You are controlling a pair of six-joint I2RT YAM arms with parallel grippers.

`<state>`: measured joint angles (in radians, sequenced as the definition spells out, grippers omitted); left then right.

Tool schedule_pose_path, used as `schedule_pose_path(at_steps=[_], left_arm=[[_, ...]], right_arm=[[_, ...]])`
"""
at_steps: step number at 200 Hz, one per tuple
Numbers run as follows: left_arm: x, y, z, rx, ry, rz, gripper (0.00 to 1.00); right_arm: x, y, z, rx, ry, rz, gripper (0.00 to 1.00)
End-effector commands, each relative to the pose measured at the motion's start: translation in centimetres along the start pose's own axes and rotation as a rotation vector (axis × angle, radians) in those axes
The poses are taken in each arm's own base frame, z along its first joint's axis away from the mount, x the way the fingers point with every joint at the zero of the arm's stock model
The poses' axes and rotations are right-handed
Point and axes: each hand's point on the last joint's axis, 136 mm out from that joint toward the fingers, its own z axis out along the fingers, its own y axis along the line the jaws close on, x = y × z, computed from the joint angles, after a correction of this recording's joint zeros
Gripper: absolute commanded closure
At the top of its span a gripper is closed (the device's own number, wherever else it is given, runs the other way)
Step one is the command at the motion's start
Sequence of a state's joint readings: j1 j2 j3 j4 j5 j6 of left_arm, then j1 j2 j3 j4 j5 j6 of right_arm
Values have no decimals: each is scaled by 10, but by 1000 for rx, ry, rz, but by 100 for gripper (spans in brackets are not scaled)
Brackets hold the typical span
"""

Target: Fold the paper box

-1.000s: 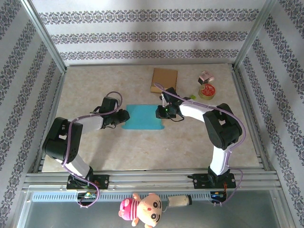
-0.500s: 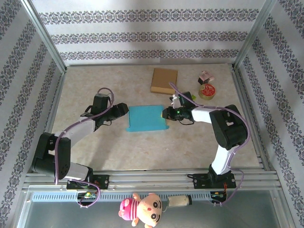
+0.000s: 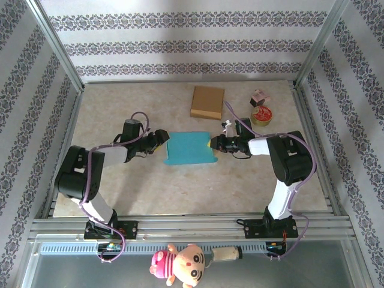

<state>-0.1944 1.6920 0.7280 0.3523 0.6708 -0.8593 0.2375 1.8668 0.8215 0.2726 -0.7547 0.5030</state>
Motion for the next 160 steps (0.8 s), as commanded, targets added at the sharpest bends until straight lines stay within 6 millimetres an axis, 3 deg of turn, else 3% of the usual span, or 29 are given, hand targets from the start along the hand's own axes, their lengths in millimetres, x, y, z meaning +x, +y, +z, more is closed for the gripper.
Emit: schedule_pose_path(at_steps=[1,28,76,135,160], left_arm=[[-6,-6,8,77,-7,-30,29],[6,2,20,85,18,-53,29],[24,-4,29,131,9,-92,33],[26,-23,23,193,-72,-172,53],[23,-34,18,191,-72,-162,61]], right_arm=[[43,-48,5,143,95,138,85],[40,-48,4,144,87,144,86],[33,-44,4,133,77,139,86],[30,-41,3,132,71,138,85],[26,-32,-1,117,61,130,76]])
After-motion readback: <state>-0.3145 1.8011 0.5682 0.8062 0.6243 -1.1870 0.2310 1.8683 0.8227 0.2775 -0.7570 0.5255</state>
